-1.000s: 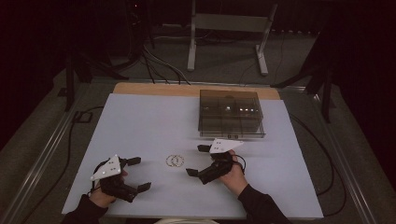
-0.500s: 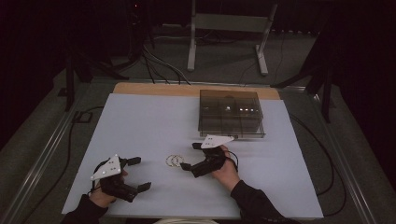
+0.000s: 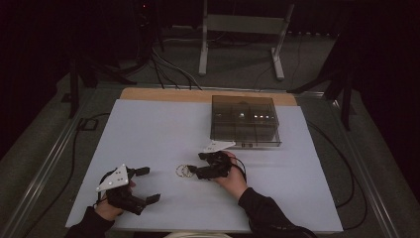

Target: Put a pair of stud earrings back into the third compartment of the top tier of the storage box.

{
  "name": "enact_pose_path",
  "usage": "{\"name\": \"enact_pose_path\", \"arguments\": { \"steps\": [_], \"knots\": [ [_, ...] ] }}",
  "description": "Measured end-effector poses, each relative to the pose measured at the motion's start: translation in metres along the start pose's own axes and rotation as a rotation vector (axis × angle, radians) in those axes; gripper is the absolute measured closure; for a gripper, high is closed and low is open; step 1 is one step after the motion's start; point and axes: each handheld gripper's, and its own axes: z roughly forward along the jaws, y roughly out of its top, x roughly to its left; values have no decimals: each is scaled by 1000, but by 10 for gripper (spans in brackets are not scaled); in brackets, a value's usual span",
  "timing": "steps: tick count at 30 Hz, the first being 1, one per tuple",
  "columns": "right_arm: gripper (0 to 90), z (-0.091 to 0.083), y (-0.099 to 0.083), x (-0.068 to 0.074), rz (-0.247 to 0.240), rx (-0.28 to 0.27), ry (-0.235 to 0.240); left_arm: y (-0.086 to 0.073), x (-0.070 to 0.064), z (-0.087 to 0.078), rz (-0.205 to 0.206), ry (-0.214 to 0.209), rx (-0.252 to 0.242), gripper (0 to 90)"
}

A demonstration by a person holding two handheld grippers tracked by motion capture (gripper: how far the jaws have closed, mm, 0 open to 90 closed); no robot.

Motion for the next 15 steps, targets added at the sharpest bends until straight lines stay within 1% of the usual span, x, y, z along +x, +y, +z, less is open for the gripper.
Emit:
{"name": "enact_pose_path", "arguments": {
  "steps": [1, 2, 3, 4, 7, 9, 10, 12, 13, 14, 15],
  "knots": [
    [421, 1, 0, 0, 4, 6, -2, 0, 0, 0, 2, 0, 2, 5],
    [421, 1, 0, 0, 4, 6, -2, 0, 0, 0, 2, 0, 2, 4],
    [487, 4, 0, 0, -5, 23, -8, 0, 0, 0, 4, -1, 3, 4],
    [512, 5, 1, 0, -15, 30, -14, 0, 0, 0, 1, -1, 1, 4],
    [595, 10, 2, 1, -15, 59, -13, 0, 0, 0, 3, 0, 5, 4],
    [636, 13, 1, 2, -28, 78, -17, 0, 0, 0, 3, -1, 3, 5],
    [636, 13, 1, 2, -28, 78, -17, 0, 0, 0, 3, -1, 3, 4],
    [686, 18, 0, 3, -34, 107, -27, 0, 0, 0, 0, 0, 2, 4],
    [702, 20, 0, 3, -36, 118, -28, 0, 0, 0, 2, 2, 10, 5],
    [717, 21, -1, 4, -42, 130, -39, 0, 0, 1, 4, 1, 11, 4],
    [717, 21, -1, 4, -42, 130, -39, 0, 0, 1, 4, 1, 11, 5]
  ]
}}
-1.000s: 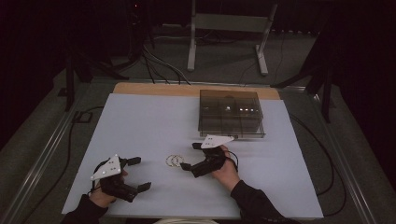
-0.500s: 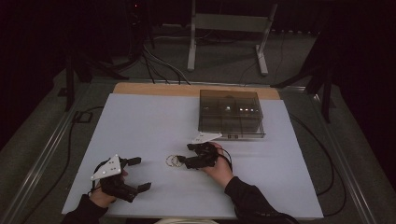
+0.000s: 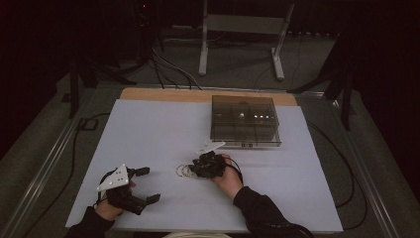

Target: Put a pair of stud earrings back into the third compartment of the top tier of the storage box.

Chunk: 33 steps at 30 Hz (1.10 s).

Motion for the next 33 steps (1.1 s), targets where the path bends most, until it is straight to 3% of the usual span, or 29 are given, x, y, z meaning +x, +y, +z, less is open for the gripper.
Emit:
{"name": "enact_pose_path", "arguments": {
  "steps": [12, 21, 33],
  "knots": [
    [857, 7, 0, 13, -75, 27, -58, 1, 0, 0, -2, 0, -4, 4],
    [866, 5, 1, 11, -74, 18, -51, 0, 0, 0, -1, 0, 1, 4],
    [866, -16, 9, 10, -74, -34, -54, 0, 0, 1, 0, 1, 6, 5]
  ]
}}
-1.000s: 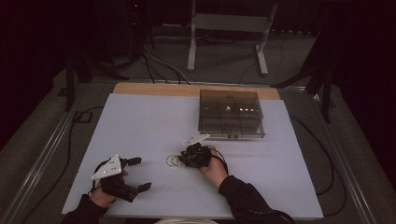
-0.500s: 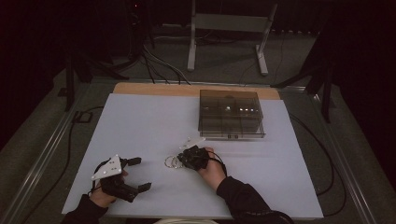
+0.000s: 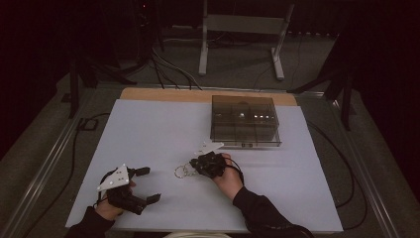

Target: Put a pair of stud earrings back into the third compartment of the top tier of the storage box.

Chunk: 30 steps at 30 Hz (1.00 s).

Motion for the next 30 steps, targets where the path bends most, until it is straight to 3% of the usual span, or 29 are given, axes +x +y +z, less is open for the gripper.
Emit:
{"name": "enact_pose_path", "arguments": {
  "steps": [14, 30],
  "knots": [
    [865, -23, 12, -1, -27, -37, -1, 0, 0, 1, -4, 0, -1, 5],
    [865, -64, 24, -24, 5, -116, -52, 0, 0, 1, -4, 0, 0, 5]
  ]
}}
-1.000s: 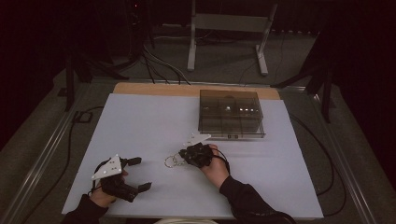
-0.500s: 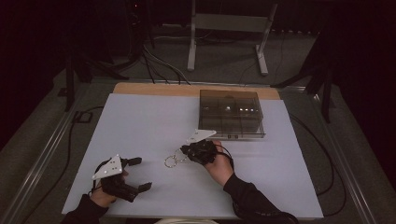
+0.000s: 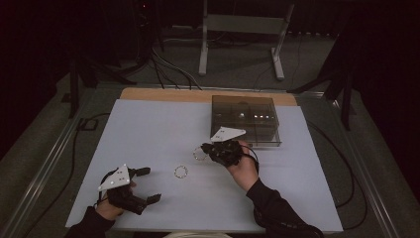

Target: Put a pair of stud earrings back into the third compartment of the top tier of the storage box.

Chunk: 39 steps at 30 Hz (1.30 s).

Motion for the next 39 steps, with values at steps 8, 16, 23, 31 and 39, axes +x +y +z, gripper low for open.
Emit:
{"name": "enact_pose_path", "arguments": {
  "steps": [8, 16, 23, 31, 39],
  "knots": [
    [864, -20, 4, -18, 22, -24, -48, 0, 0, 0, -2, 0, -1, 5],
    [864, -39, 2, -41, 60, -38, -108, 0, 0, 0, -2, -3, 2, 5],
    [864, -57, -3, -62, 92, -45, -166, 0, 0, 1, -6, -1, -1, 5],
    [864, -70, -11, -80, 122, -39, -225, 0, 0, 1, -7, -1, -2, 5],
    [863, -80, -22, -96, 156, -30, -279, 0, 0, 1, -4, -2, 2, 5]
  ]
}}
